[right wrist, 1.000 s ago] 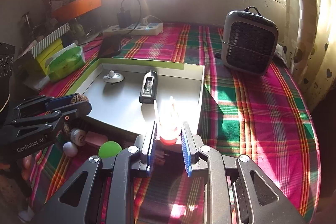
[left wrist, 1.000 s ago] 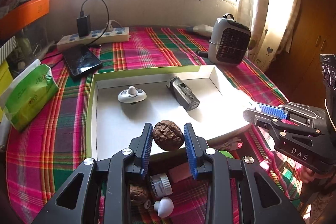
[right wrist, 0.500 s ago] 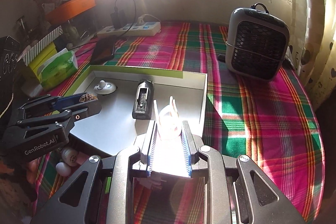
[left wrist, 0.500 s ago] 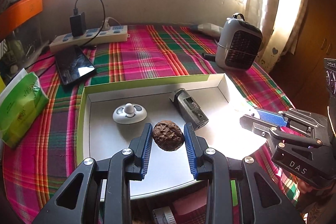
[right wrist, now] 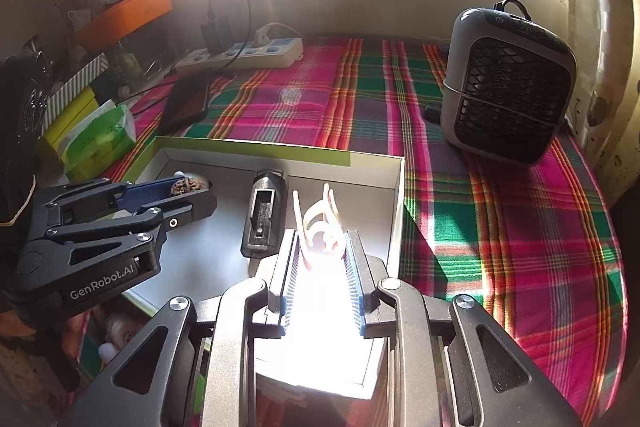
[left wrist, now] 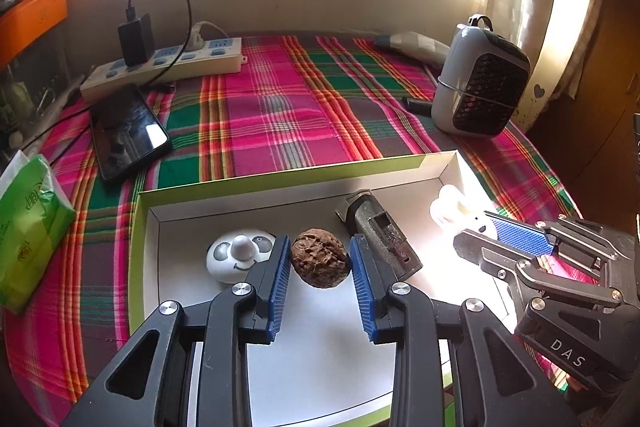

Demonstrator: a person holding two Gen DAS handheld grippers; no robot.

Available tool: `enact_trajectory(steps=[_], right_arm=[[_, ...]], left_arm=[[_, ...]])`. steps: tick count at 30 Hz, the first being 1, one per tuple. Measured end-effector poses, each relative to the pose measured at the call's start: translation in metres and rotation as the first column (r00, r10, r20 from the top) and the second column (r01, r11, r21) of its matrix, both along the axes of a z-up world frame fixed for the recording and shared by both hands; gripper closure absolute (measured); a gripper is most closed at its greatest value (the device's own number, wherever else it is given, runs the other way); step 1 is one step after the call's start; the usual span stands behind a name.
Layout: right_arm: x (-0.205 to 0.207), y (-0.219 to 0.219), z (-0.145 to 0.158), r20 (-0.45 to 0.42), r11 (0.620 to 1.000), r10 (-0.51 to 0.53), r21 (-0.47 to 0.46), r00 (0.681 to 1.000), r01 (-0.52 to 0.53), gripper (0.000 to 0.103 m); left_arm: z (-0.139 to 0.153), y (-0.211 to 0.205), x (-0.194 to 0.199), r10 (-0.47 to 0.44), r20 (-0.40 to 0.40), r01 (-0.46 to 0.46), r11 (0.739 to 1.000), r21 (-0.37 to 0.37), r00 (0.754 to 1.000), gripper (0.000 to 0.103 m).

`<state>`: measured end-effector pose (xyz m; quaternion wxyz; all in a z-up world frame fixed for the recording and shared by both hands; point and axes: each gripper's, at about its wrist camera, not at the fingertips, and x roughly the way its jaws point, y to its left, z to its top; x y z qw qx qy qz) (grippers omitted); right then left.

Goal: Organize objects
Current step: 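Carry the walnut over the white box while the right gripper carries the pink clip there, then lower the walnut into the box and open the left gripper while the right gripper releases the pink clip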

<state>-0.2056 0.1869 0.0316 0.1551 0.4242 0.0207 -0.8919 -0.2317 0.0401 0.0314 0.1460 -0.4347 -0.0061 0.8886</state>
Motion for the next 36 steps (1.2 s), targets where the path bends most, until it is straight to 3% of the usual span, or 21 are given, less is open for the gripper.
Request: enact_trajectory(steps=[13, 36], right_arm=[[-0.017, 0.000, -0.010, 0.028, 1.000, -0.021, 0.004, 0.999, 0.021, 0.079], [-0.025, -0.005, -0.017, 0.041, 0.999, -0.033, 0.024, 0.999, 0.032, 0.079]], left_arm=[[-0.015, 0.009, -0.023, -0.007, 0.041, 0.008, 0.999, -0.032, 0.999, 0.074], [-0.020, 0.011, -0.030, -0.008, 0.051, 0.010, 0.999, -0.041, 0.999, 0.074]])
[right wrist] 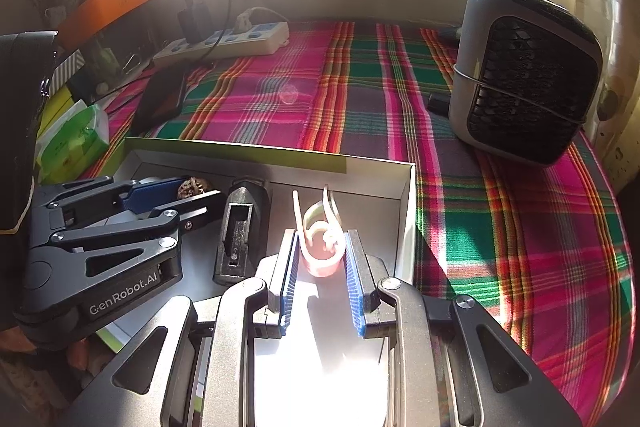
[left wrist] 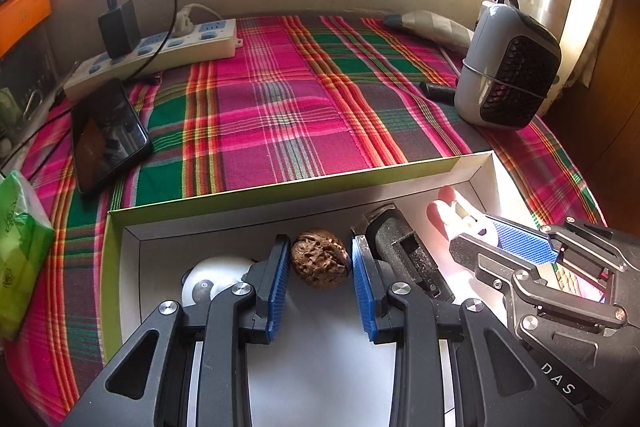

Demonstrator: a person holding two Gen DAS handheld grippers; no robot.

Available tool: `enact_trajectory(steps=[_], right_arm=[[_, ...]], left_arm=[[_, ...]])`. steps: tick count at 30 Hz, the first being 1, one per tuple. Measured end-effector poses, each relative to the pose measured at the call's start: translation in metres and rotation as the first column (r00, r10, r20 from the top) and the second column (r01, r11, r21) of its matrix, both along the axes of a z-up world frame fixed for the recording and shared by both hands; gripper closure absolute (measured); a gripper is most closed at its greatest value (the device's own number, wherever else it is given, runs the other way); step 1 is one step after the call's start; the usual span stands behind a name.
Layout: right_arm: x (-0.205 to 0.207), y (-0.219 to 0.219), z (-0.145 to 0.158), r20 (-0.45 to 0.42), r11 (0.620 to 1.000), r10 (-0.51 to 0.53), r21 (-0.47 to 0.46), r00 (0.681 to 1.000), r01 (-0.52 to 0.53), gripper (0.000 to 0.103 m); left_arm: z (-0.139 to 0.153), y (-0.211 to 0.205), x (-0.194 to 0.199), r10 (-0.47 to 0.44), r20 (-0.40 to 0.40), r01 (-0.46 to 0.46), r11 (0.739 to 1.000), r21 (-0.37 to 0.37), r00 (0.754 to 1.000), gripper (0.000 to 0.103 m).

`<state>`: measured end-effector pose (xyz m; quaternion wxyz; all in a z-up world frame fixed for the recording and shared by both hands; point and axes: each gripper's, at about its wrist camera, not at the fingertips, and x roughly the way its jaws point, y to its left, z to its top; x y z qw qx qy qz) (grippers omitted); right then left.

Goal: Organize objects
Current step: 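Lower the walnut into the box and open the left gripper while the right gripper releases the pink clip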

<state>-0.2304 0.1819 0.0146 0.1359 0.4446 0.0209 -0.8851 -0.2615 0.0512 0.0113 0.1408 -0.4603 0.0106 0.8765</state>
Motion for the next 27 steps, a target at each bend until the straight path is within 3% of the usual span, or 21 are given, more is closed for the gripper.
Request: enact_trajectory(steps=[27], right_arm=[[0.0001, -0.0027, -0.0024, -0.003, 1.000, -0.017, 0.009, 1.000, 0.017, 0.079]], left_arm=[[-0.0005, -0.0005, 0.0001, 0.007, -0.005, -0.007, 0.999, -0.033, 1.000, 0.074]])
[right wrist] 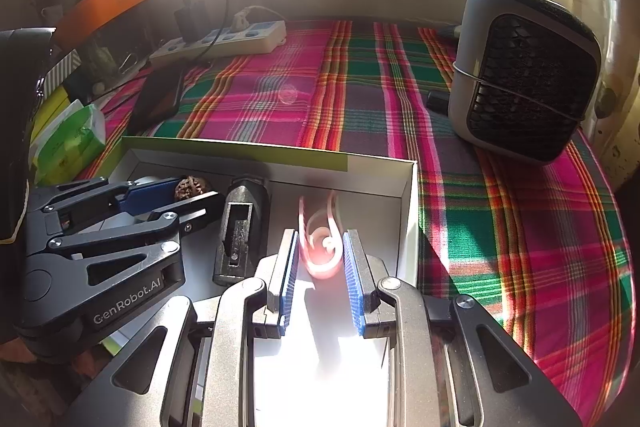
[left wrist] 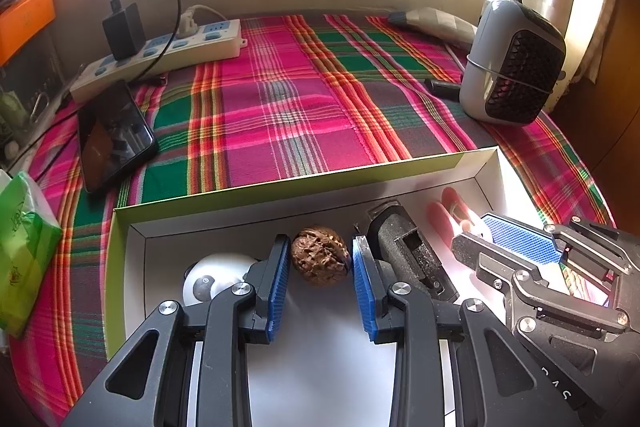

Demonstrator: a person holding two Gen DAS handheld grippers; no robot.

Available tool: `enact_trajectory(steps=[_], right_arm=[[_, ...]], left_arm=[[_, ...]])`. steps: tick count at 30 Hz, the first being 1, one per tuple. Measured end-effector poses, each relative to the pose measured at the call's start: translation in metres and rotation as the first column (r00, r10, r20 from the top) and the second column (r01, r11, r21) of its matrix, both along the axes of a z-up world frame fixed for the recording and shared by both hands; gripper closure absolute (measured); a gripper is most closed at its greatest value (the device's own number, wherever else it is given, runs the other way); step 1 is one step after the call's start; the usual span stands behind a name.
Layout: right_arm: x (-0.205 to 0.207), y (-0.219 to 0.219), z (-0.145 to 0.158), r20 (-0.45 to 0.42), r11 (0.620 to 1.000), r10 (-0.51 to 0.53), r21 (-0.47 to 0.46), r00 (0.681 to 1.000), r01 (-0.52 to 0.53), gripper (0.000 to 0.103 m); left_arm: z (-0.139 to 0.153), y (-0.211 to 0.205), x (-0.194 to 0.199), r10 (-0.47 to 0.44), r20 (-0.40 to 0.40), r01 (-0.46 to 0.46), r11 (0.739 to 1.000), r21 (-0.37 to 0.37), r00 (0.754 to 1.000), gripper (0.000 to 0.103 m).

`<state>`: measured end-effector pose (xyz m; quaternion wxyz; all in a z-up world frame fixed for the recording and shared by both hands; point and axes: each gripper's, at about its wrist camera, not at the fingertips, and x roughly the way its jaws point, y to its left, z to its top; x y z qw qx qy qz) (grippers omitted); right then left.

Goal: Organize objects
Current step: 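Lower the walnut into the box and open the left gripper while the right gripper releases the pink clip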

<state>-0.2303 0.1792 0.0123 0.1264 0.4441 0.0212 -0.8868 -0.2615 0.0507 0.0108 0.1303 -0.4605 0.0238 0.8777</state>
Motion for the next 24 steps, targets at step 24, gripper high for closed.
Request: enact_trajectory(steps=[24], right_arm=[[0.037, -0.005, 0.015, -0.049, 1.000, -0.022, -0.010, 0.999, 0.022, 0.064]], left_arm=[[0.023, -0.015, 0.045, 0.032, -0.060, -0.031, 0.999, 0.010, 0.998, 0.074]])
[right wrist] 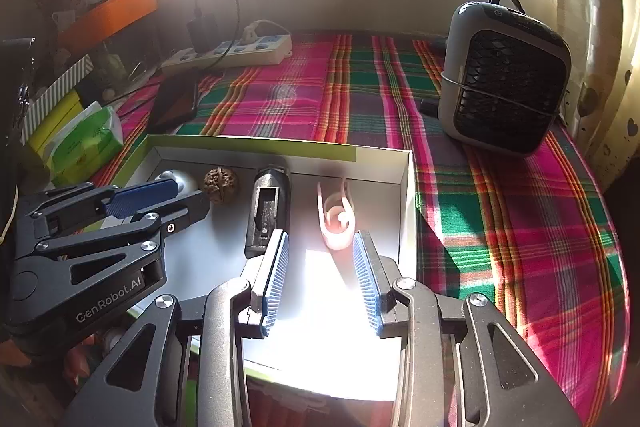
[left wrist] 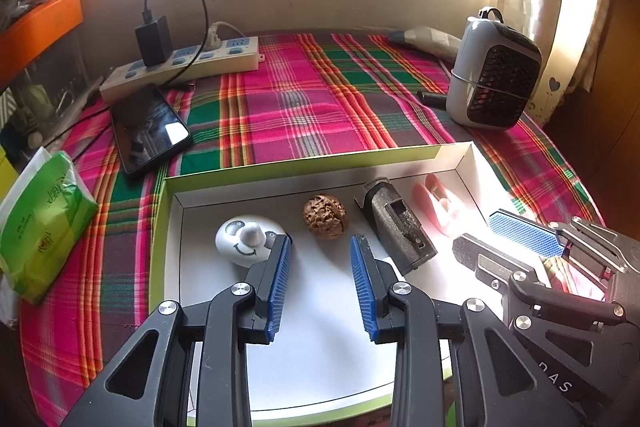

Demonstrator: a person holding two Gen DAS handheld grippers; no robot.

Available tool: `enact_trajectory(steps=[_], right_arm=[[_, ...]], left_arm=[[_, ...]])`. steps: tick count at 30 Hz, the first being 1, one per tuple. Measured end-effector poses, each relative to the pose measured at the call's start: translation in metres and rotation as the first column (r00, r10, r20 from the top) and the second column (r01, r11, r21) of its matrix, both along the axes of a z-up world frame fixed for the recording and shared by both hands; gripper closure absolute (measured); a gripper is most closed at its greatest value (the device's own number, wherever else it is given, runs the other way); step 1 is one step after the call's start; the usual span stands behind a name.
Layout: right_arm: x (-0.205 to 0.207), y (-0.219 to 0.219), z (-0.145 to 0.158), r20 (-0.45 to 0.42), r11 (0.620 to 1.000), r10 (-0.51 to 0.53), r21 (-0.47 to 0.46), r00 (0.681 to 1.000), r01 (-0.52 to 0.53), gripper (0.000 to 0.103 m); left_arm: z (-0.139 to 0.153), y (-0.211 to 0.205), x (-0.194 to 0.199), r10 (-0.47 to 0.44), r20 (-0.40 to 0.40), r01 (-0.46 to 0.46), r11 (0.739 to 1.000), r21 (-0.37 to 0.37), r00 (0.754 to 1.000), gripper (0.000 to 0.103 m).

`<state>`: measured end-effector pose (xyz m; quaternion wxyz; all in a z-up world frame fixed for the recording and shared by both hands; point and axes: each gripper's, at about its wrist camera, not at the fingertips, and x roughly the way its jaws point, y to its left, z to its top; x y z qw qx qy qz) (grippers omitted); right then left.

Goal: Organize objects
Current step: 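Lower the walnut into the box and open the left gripper while the right gripper releases the pink clip, then withdraw both grippers from the box toward the white knob and green mushroom lamp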

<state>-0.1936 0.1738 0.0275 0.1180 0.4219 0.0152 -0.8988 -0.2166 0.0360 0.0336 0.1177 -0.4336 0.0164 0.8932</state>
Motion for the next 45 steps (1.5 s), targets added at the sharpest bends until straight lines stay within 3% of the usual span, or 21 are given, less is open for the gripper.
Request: enact_trajectory(steps=[12, 33, 45], right_arm=[[0.039, 0.000, 0.009, -0.047, 0.999, -0.001, -0.033, 0.999, -0.001, 0.063], [0.101, 0.003, 0.014, -0.112, 0.996, 0.015, -0.084, 0.994, -0.025, 0.063], [0.124, 0.002, 0.006, -0.114, 0.995, 0.046, -0.086, 0.992, -0.056, 0.063]], left_arm=[[0.016, -0.020, 0.046, 0.034, -0.071, -0.032, 0.999, 0.028, 0.997, 0.074], [0.010, -0.046, 0.125, 0.039, -0.122, -0.032, 0.998, 0.059, 0.992, 0.074], [-0.010, -0.041, 0.155, -0.033, -0.068, 0.039, 0.996, 0.080, 0.997, 0.069]])
